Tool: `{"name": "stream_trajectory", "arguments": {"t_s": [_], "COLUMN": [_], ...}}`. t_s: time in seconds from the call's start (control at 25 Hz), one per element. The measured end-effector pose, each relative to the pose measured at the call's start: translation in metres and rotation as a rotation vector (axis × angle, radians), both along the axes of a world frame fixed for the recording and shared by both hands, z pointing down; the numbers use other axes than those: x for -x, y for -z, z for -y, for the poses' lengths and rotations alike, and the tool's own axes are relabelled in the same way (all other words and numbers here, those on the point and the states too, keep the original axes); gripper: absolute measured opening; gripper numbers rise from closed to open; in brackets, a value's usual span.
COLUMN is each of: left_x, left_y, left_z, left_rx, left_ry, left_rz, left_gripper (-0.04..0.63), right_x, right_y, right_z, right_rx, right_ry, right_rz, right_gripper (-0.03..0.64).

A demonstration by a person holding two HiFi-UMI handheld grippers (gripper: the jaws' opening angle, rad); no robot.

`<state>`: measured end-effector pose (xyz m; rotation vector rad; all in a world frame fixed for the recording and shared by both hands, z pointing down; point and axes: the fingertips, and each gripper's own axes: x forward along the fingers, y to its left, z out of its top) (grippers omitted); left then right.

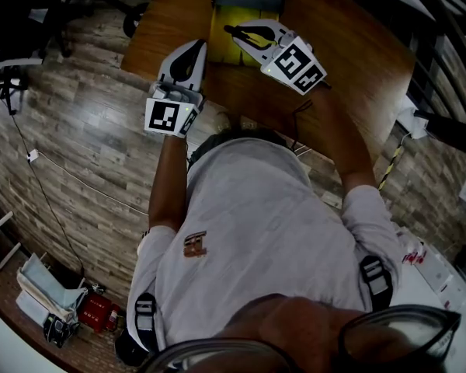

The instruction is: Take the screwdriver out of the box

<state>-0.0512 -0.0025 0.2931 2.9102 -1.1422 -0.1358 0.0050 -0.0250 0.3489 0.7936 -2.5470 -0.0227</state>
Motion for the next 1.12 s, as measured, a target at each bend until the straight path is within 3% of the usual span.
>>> {"name": "stream_trajectory", "arguments": {"t_s": [0.28, 0.44, 0.76, 1.12], "left_x": [-0.009, -0.010, -0.015, -0.018], "left_y": [0.010, 0.016, 0.030, 0.038], "left_z": [-0.006, -0.012, -0.027, -0.043], "left_rx": [-0.018, -0.029, -0.045, -0.063], "left_ry": [-0.028, -0.041, -0.070, -0.100], "left_rz": [-0.008, -0.015, -0.030, -0.044], "left_gripper": [0.020, 0.018, 0.020, 0.018], "right_x": [-0.005, -0.003, -0.009, -0.014], "right_y": [0.051, 0.071, 0.099, 0.103], "right_z": [-0.024, -0.041, -0.064, -0.084], "right_rx": [-0.036, -0.075, -0.137, -0.158], "right_ry": [-0.052, -0.055, -0.085, -0.127], "right_rz": [0.271, 0.377, 0.527, 0.597], "right_gripper": [0.080, 0.080, 0.080, 0.080]}}
